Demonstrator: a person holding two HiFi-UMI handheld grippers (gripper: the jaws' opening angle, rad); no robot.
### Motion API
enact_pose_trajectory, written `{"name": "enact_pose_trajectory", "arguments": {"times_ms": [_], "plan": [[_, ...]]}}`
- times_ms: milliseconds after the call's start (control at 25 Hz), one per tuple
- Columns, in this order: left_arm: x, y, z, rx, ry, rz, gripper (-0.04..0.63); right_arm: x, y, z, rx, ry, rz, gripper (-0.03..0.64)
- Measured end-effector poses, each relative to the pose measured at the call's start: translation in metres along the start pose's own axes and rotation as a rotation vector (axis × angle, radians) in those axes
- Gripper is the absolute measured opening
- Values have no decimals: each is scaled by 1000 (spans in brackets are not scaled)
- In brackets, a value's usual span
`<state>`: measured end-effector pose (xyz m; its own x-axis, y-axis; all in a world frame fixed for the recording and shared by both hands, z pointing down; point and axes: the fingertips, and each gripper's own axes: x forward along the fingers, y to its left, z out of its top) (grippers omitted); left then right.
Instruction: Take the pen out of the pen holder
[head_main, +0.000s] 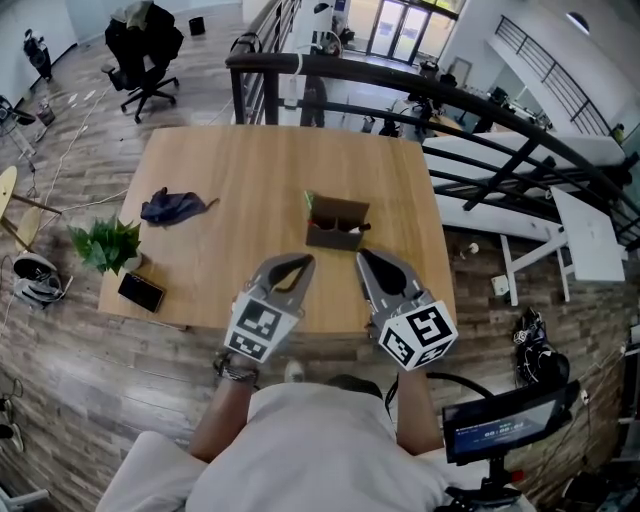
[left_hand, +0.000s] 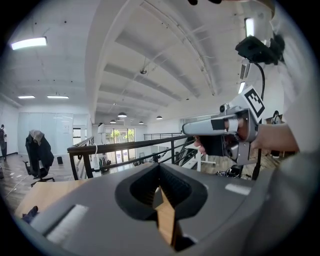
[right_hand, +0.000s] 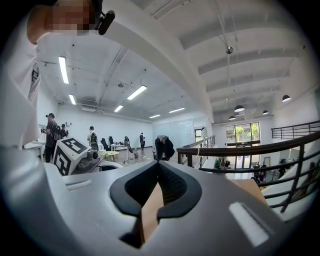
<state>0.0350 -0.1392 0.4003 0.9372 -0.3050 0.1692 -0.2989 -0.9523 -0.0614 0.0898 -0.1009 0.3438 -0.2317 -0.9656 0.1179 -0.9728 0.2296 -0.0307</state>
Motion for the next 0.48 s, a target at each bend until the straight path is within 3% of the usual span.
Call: {"name": "enact_pose_trajectory", "arguments": {"times_ms": [320,480], "plan": [[0,9,-11,-17,21,13,-2,12,-9,-5,-103,26,-53,2],[-2,15,-19,-29,49,37,-2,24,-13,-13,-117,57,-11,2]]}}
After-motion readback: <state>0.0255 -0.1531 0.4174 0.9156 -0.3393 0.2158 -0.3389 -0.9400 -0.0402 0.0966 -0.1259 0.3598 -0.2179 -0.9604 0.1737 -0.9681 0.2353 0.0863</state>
